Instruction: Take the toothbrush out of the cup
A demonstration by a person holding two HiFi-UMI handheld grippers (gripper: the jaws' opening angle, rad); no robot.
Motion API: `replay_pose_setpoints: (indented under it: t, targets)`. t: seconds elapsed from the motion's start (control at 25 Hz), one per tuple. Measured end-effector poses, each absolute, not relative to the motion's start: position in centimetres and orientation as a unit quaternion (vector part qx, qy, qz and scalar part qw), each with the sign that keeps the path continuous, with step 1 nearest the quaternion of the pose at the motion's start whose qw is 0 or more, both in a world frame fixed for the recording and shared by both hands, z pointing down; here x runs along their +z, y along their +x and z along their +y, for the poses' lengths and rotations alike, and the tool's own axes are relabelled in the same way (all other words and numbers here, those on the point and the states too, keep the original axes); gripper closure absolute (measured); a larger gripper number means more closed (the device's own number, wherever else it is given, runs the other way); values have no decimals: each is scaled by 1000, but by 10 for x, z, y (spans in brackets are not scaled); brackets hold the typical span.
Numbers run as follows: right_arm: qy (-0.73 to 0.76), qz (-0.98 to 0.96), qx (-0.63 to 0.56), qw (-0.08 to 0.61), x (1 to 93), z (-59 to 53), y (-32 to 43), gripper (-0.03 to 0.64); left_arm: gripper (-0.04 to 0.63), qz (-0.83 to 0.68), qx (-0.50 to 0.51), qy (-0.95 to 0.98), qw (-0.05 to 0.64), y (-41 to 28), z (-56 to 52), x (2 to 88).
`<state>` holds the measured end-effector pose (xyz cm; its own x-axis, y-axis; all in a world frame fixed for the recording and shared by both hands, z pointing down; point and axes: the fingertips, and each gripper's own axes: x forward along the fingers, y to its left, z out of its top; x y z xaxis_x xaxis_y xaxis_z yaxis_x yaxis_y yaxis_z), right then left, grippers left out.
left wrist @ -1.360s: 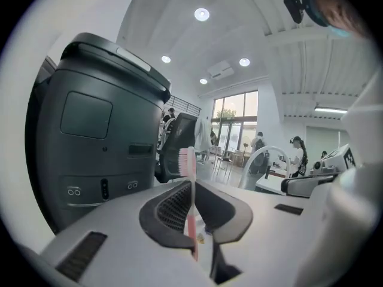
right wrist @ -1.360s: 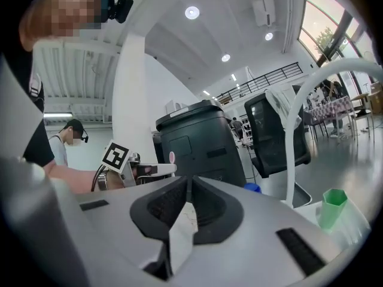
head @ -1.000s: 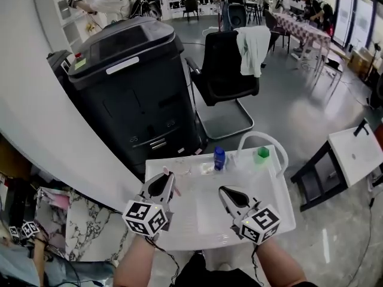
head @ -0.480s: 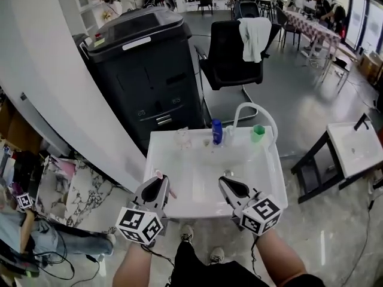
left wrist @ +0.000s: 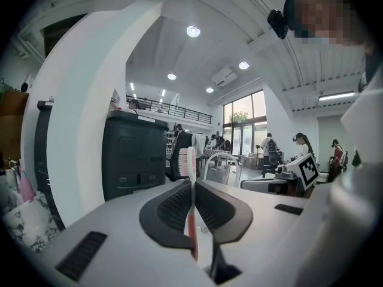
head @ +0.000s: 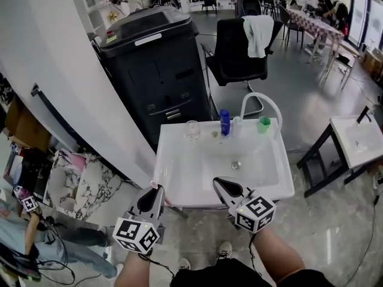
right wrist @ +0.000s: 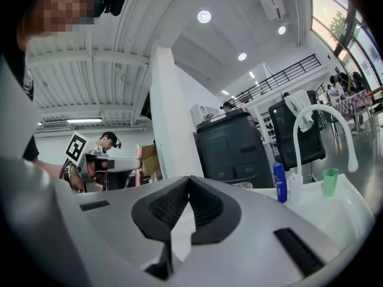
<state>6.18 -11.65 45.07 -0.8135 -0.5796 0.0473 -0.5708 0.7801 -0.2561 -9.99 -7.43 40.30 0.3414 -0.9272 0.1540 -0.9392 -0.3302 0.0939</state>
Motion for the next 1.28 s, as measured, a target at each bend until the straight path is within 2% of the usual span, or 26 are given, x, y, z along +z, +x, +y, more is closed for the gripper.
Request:
replay_pose_setpoints:
  t: [0.36,0.92,1.28]
  targets:
    - [-351,930,-113,2,446,-58,18,600,561,-524,26,848,72,-129,-30,406]
    - [-487,867,-108,-20,456,65,0,600,561,-406,18,910,77,-150,48,419]
    - [-500,861,-95,-17,442,83,-13,600,561,-396,10,915,78,-165,67,413]
